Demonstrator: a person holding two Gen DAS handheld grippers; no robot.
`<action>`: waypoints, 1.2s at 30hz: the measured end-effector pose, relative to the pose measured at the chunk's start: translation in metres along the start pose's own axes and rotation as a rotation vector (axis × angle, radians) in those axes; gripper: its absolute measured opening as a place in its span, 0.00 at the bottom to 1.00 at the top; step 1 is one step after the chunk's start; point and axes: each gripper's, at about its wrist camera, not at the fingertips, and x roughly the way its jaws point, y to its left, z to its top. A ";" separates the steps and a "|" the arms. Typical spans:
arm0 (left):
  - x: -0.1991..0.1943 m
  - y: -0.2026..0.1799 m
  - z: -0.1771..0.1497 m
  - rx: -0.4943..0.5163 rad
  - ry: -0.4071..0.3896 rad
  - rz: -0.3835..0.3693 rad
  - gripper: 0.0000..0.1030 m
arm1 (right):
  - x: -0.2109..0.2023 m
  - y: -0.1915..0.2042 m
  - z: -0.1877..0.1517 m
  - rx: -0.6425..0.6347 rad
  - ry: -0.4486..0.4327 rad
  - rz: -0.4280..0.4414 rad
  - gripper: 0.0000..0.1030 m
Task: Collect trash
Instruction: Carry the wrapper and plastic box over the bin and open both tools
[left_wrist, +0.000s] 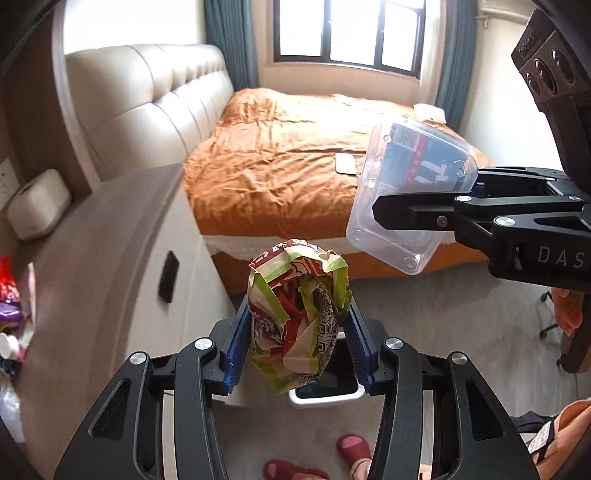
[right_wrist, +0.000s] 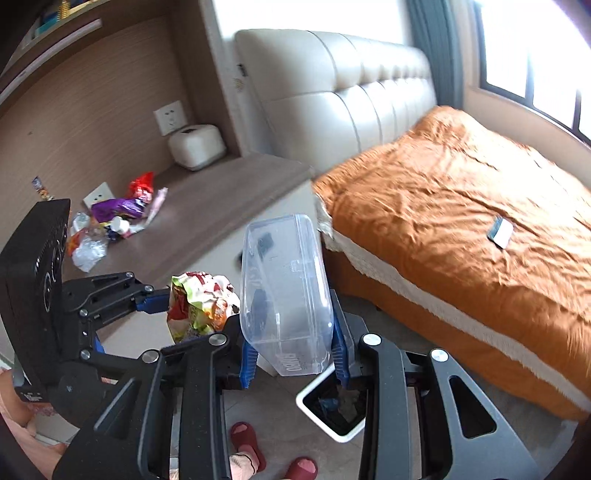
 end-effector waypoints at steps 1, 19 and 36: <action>0.009 -0.005 -0.001 0.004 0.009 -0.019 0.46 | 0.003 -0.007 -0.005 0.015 0.010 -0.005 0.33; 0.254 -0.024 -0.137 0.068 0.177 -0.156 0.50 | 0.204 -0.085 -0.162 0.173 0.225 -0.083 0.33; 0.276 -0.020 -0.163 0.020 0.153 -0.132 0.95 | 0.232 -0.086 -0.201 0.116 0.266 -0.117 0.96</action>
